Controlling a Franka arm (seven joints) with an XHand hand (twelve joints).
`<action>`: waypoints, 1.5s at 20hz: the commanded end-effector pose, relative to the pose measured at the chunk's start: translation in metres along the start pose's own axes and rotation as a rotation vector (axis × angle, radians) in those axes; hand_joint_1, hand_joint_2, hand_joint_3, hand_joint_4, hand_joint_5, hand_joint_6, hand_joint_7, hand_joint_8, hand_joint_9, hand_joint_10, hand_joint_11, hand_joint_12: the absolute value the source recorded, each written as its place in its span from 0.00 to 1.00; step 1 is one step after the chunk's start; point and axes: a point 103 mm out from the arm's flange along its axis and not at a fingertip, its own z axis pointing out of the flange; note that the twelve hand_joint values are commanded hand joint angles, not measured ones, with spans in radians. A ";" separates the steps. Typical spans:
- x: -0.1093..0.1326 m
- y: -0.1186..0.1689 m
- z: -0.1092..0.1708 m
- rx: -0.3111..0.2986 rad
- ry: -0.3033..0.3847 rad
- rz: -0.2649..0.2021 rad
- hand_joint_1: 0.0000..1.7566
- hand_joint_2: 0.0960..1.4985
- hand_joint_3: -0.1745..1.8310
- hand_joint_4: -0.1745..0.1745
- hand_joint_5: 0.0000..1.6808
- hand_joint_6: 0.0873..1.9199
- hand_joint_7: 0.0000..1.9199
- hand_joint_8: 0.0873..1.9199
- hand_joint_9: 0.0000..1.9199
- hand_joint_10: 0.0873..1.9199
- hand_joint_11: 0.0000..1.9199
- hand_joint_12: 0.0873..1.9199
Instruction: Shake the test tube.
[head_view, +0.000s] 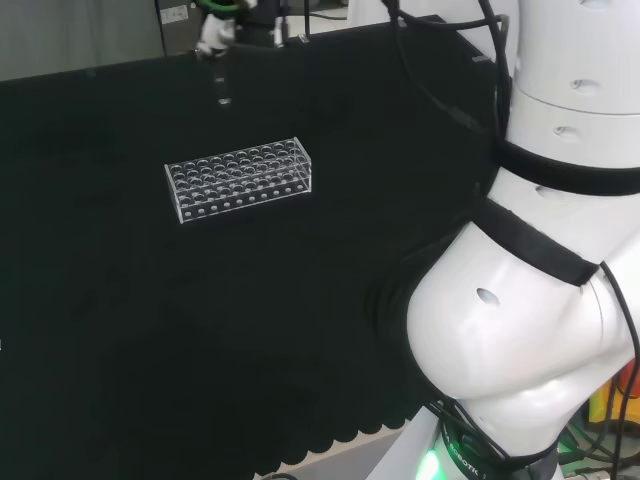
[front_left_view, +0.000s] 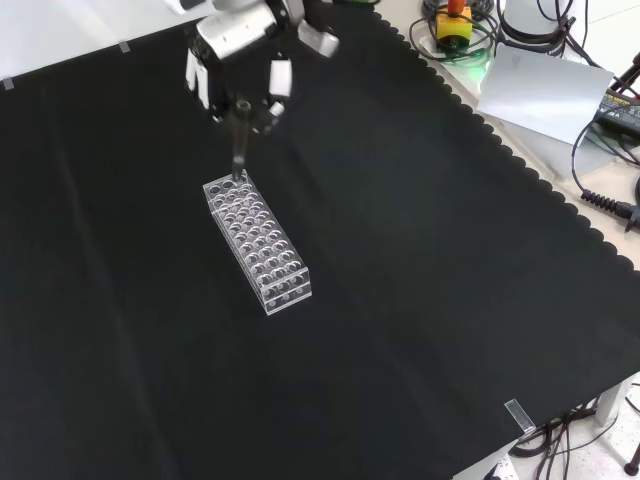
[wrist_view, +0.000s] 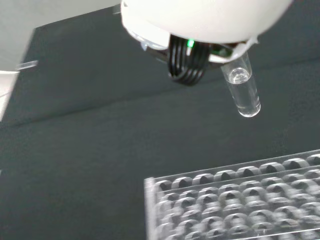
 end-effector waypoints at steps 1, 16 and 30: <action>0.032 -0.004 0.009 0.014 0.018 -0.067 0.82 0.34 0.48 0.00 0.74 0.35 0.69 0.41 0.67 0.28 0.49 0.58; -0.104 0.000 -0.023 -0.029 -0.084 0.181 0.82 0.34 0.48 0.00 0.74 0.34 0.69 0.41 0.67 0.28 0.49 0.58; -0.158 0.000 -0.048 -0.061 -0.098 0.294 0.82 0.34 0.48 0.00 0.74 0.34 0.69 0.41 0.67 0.27 0.49 0.58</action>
